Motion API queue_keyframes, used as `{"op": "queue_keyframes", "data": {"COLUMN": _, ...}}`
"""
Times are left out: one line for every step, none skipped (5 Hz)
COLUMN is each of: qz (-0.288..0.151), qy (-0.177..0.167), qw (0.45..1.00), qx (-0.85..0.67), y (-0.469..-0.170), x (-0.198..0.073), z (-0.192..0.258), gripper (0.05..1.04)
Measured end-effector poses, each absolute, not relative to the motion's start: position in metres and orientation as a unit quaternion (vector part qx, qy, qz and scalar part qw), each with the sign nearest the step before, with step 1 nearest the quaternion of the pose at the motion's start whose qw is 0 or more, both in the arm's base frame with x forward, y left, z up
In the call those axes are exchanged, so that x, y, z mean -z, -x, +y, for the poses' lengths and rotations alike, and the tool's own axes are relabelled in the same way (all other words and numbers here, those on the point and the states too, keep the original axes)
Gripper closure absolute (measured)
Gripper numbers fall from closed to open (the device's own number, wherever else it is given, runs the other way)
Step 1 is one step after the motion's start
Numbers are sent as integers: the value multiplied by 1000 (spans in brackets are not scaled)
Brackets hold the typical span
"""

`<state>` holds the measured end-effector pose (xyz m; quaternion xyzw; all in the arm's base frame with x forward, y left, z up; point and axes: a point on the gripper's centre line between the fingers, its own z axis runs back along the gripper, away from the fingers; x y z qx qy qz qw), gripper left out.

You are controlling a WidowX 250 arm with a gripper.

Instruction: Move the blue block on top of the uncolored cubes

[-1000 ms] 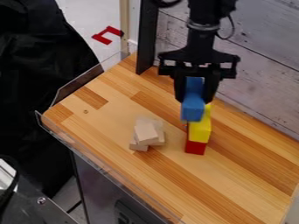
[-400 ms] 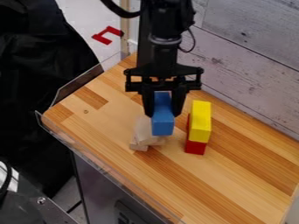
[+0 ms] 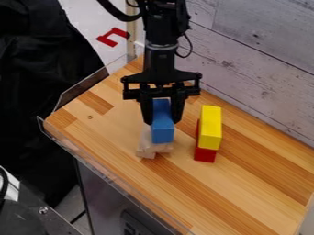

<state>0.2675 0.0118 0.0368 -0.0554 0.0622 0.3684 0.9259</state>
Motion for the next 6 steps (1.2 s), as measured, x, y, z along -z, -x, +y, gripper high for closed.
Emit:
{"op": "queue_keyframes", "data": {"qz": 67, "qy": 55, "qw": 925, "qx": -369, "y": -267, "x": -33, "z": 15, "gripper": 561}}
{"op": "queue_keyframes", "data": {"qz": 72, "qy": 51, "qw": 924, "qx": -372, "y": -263, "x": -31, "z": 16, "gripper": 561}}
{"op": "queue_keyframes", "data": {"qz": 79, "qy": 45, "qw": 923, "qx": -374, "y": -257, "x": -29, "z": 16, "gripper": 561}}
{"op": "queue_keyframes", "data": {"qz": 85, "qy": 43, "qw": 924, "qx": -371, "y": -254, "x": -27, "z": 13, "gripper": 561}}
{"op": "queue_keyframes", "data": {"qz": 82, "qy": 44, "qw": 923, "qx": -372, "y": -253, "x": -29, "z": 14, "gripper": 561}}
{"op": "queue_keyframes", "data": {"qz": 81, "qy": 44, "qw": 923, "qx": -373, "y": -252, "x": -29, "z": 14, "gripper": 561}}
